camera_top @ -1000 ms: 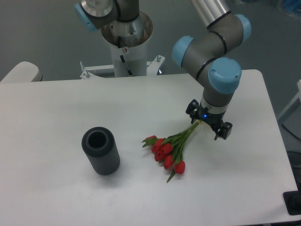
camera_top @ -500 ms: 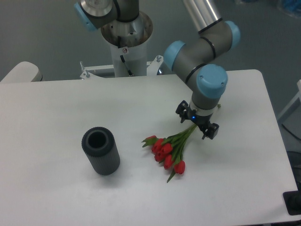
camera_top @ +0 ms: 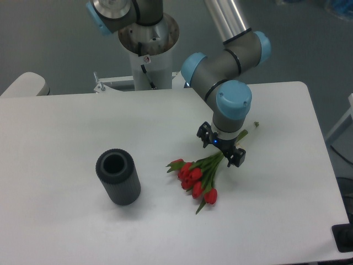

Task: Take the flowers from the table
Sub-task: 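Lower the gripper onto the green tulip stems and close it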

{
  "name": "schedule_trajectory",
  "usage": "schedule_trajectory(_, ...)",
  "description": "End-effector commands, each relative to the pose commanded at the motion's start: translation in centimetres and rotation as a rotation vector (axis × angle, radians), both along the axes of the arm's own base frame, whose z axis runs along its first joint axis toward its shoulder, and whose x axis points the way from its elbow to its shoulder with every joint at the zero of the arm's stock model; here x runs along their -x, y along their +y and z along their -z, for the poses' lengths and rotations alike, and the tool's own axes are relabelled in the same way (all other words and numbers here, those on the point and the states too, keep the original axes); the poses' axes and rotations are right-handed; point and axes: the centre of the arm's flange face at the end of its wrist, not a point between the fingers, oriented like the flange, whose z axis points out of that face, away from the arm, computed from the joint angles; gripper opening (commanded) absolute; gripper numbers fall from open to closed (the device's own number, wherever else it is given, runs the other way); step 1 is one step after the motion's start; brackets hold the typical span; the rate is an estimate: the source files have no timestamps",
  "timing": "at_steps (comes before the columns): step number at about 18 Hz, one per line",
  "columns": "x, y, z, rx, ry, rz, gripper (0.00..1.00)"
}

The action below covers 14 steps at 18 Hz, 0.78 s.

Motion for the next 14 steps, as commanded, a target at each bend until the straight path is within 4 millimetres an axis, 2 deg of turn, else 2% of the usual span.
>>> schedule_trajectory(10, -0.3, -0.3, 2.3, 0.013, -0.014, -0.041, 1.00)
schedule_trajectory(14, -0.2, -0.3, 2.7, 0.008, 0.001, -0.042, 1.00)
